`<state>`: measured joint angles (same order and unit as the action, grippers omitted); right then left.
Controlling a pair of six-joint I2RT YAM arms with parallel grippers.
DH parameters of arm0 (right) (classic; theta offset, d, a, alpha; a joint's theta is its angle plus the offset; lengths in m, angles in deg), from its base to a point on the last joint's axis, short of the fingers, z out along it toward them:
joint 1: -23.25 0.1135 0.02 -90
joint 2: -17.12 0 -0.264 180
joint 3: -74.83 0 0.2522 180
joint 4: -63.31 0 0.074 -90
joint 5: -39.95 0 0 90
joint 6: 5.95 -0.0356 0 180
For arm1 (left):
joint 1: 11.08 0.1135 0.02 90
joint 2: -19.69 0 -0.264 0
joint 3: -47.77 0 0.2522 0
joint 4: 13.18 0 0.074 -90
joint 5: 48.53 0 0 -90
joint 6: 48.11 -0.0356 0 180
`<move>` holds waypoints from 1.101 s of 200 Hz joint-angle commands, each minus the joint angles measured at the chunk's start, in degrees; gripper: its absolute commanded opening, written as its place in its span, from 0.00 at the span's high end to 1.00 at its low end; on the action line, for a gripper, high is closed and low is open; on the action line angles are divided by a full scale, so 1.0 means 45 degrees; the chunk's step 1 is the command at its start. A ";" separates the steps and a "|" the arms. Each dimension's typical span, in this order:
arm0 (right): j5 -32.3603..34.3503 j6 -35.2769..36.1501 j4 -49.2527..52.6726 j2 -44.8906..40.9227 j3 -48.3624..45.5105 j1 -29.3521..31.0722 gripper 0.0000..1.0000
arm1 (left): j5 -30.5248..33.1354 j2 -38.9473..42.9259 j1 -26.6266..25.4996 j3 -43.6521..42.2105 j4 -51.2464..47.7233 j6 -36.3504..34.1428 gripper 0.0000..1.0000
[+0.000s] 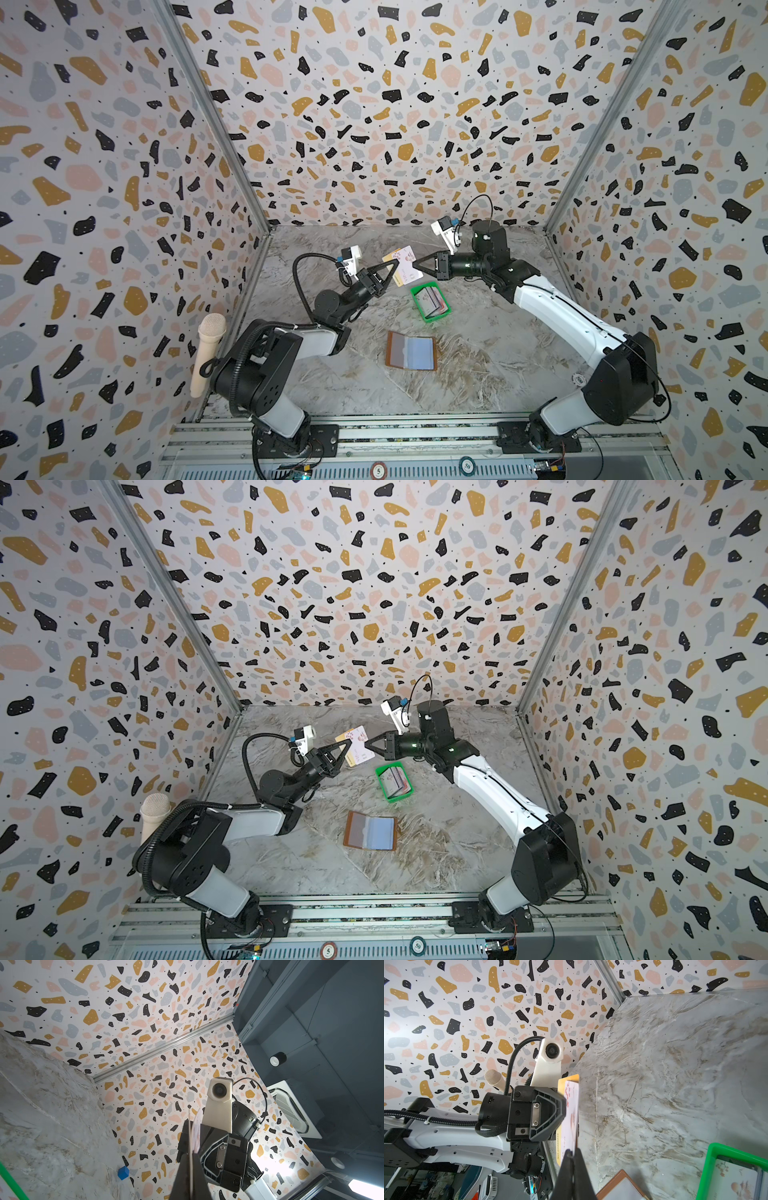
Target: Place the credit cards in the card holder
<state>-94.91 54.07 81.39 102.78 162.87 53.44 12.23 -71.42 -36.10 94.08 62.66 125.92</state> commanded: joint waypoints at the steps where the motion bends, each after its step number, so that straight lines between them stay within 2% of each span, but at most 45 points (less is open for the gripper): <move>1: 0.0413 -0.0213 -0.0373 -0.0769 -0.0333 -0.0239 1.00 | -0.0046 0.0202 -0.0032 0.0090 0.1346 -0.0117 1.00; 34: 0.0416 -0.0287 -0.0391 -0.0923 -0.0470 -0.0442 1.00 | 0.0024 0.0242 -0.0030 -0.0003 0.1142 -0.0158 1.00; 68: 0.0346 -0.0350 -0.0453 -0.0974 -0.0482 -0.0516 1.00 | 0.0050 0.0247 -0.0025 -0.0086 0.1026 -0.0179 0.93; 93: 0.0147 -0.0448 -0.0549 -0.0881 -0.0452 -0.0489 1.00 | 0.0065 0.0247 -0.0008 -0.0033 0.1040 -0.0139 0.93; 117: 0.0116 -0.0467 -0.0564 -0.0828 -0.0421 -0.0480 1.00 | 0.0068 0.0264 -0.0024 0.0031 0.1084 -0.0058 0.87; 168: 0.0260 -0.0354 -0.0360 -0.0829 -0.0415 -0.0628 1.00 | 0.0129 0.0459 0.0025 -0.0099 0.0993 -0.0035 0.93; 191: 0.0322 -0.0236 -0.0126 -0.1109 -0.0525 -0.1156 1.00 | 0.0224 0.0627 0.0217 -0.0440 0.0801 -0.0095 1.00; 220: 0.0309 -0.0025 0.0258 -0.1389 -0.1091 -0.1881 1.00 | 0.0231 0.0802 0.0507 -0.0848 0.0603 -0.0137 1.00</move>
<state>-94.39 52.43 80.28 99.53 159.92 47.50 13.50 -70.05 -35.03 91.46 61.37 125.70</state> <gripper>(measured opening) 0.047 0.050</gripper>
